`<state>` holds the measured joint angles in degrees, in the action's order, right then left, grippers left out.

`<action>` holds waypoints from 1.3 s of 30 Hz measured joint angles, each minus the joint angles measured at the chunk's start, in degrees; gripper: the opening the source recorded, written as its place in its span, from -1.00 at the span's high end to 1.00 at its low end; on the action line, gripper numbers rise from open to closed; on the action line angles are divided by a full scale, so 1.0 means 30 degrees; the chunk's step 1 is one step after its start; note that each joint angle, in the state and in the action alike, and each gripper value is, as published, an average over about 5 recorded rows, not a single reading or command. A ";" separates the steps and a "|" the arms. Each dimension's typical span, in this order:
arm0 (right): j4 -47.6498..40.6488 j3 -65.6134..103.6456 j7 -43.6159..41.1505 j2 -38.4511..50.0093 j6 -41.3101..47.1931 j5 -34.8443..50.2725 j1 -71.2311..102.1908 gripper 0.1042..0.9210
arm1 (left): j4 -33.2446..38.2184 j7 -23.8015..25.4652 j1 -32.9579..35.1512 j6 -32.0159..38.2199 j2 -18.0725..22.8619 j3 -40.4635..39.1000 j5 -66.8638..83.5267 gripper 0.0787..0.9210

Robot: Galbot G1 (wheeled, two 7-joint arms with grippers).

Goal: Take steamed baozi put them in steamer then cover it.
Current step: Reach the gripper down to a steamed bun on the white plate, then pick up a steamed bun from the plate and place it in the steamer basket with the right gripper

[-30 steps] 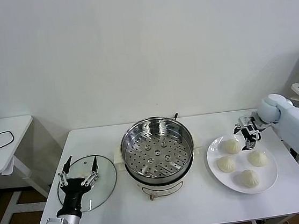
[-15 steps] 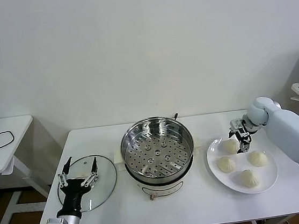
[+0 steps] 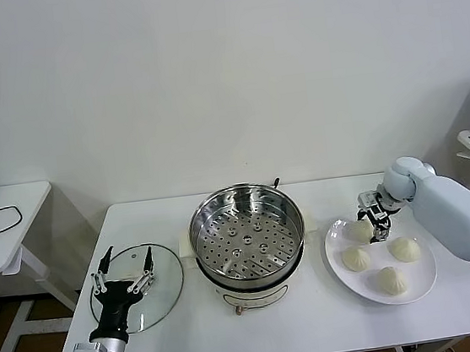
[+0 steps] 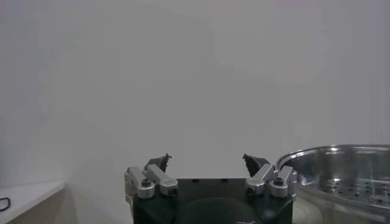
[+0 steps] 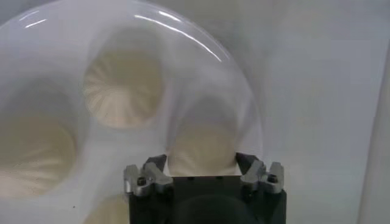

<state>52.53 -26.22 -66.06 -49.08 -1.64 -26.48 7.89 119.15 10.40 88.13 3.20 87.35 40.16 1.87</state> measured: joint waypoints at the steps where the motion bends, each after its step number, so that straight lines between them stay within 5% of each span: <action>1: 0.0045 -0.0009 0.0006 0.0020 -0.0001 0.0007 0.0001 -0.36 | 0.0005 0.0001 -0.0002 0.0000 0.0002 -0.0003 0.0000 -0.77; 11: 0.1409 -0.0940 -0.0165 0.1053 0.0012 0.1183 -0.0731 -0.36 | 0.0256 0.0017 0.0092 -0.0056 0.0043 0.0005 -0.0003 -0.77; 24: 0.6790 -0.6253 -0.1827 0.3431 -0.3034 0.5128 -0.7395 -0.36 | 0.0696 0.0024 0.0198 -0.0221 -0.0037 -0.0023 -0.0036 -0.77; 39: 1.0040 -1.2395 -0.1676 -0.0213 -0.8201 0.5924 -1.4931 -0.36 | 0.0618 0.0218 0.0133 -0.0299 -0.0198 0.0605 0.0111 -0.77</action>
<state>82.65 -63.41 -71.08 -49.71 -26.25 -8.71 -36.90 121.00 11.05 88.53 2.30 86.75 41.98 2.21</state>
